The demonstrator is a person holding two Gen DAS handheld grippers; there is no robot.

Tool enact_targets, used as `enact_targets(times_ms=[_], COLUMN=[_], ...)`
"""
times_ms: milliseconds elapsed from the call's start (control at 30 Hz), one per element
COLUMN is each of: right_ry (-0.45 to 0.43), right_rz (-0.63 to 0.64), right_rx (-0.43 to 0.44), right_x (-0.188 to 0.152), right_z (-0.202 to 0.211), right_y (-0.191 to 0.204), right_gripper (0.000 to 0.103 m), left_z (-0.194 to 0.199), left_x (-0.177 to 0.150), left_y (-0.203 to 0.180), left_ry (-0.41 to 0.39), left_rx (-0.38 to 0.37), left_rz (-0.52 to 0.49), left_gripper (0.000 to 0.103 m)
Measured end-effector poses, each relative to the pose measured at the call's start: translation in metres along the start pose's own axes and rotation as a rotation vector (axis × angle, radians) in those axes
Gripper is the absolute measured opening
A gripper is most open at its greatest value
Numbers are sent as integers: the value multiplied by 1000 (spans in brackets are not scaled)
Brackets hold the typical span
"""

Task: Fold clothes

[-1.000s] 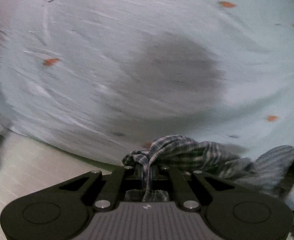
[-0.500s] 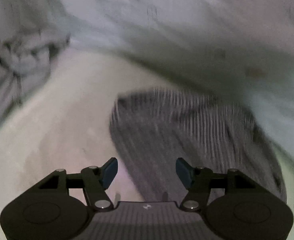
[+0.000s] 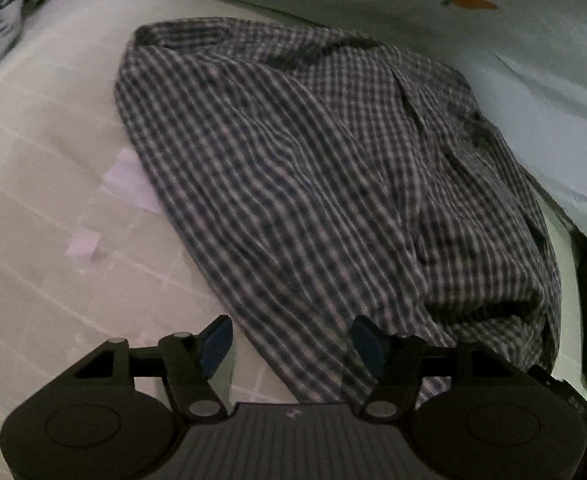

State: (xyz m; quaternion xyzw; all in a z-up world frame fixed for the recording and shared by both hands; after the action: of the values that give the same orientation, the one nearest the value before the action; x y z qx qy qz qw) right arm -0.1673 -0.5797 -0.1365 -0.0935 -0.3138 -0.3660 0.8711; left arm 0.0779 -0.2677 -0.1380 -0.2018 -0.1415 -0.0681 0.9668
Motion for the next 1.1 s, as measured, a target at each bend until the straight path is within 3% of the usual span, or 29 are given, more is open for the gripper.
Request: enact_targets(times_ms=[200, 300, 333, 567, 633, 667, 833, 933, 1033, 1067, 1100], right_ry=[37, 34, 31, -6, -22, -29, -93, -164, -181, -166, -157], right_rz=[25, 45, 43, 16, 12, 15, 32, 44, 27, 7, -19], right_rx=[20, 16, 19, 33, 21, 13, -67, -223, -383, -398, -385], right_x=[-7, -8, -8, -7, -3, 0, 26, 45, 61, 65, 67], right_z=[-12, -12, -12, -6, -4, -2, 9, 20, 25, 25, 25], right_y=[6, 9, 9, 1, -3, -6, -34, -59, -83, -89, -93], right_gripper=[53, 50, 45, 11, 6, 4, 3, 3, 10, 19, 26], left_z=[-2, -3, -2, -3, -4, -5, -9, -15, -17, -18, -18], left_x=[-4, -5, -6, -2, -1, 0, -5, -5, -8, -9, -9], left_y=[5, 11, 12, 19, 19, 18, 11, 9, 7, 8, 10], left_ry=[7, 15, 16, 28, 48, 64, 94, 104, 88, 86, 86], left_rx=[28, 35, 32, -16, -66, -89, -91, -98, -100, -107, -109], left_rz=[12, 9, 7, 61, 76, 74, 37, 32, 8, 5, 12], left_gripper=[18, 6, 3, 3, 9, 16, 33, 35, 26, 9, 1])
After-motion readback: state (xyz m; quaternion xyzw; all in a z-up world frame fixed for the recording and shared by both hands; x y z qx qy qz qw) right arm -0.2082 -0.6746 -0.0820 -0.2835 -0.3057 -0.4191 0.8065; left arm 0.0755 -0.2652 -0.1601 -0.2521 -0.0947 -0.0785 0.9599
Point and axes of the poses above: each gripper's, at about its wrist camera, not at the fingertips, and z roughly against the way its jaws point, y to its left, x to its top, the point moved 1 cm from there along -z, roughly the way its jaws point, and after that the axes turned 7 degrees about z, right-handed, at the moved point
